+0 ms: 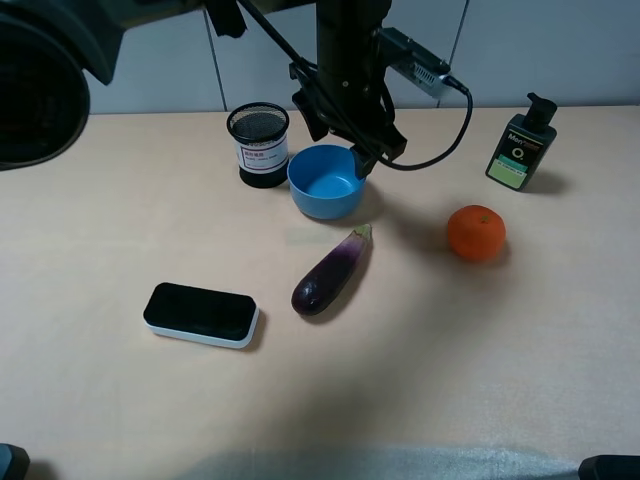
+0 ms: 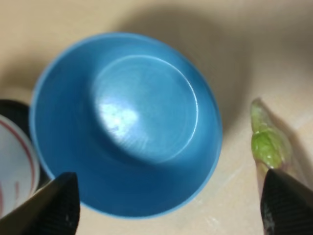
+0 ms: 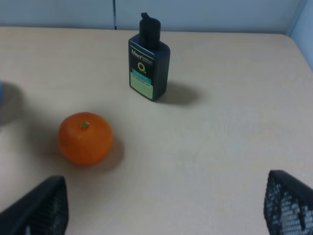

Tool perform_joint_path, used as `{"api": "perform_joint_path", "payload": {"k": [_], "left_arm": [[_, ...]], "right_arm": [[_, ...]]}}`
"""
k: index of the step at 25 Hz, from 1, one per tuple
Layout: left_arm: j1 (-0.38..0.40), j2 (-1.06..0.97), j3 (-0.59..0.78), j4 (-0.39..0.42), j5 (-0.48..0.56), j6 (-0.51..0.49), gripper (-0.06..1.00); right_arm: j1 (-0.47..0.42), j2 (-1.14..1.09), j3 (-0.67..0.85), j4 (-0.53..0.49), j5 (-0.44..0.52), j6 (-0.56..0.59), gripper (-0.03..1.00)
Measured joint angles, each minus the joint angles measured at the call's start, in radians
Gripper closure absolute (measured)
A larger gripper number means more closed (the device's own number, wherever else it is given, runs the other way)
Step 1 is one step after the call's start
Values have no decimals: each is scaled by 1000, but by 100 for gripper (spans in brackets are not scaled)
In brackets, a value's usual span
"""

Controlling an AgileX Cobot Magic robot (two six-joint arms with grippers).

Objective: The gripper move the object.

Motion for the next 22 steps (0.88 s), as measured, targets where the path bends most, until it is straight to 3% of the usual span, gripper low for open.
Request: {"api": "perform_joint_path", "payload": {"k": [22], "left_arm": [[0, -319, 4, 41, 5, -2, 19]], "right_arm": [[0, 0, 0, 0, 0, 0, 36]]}}
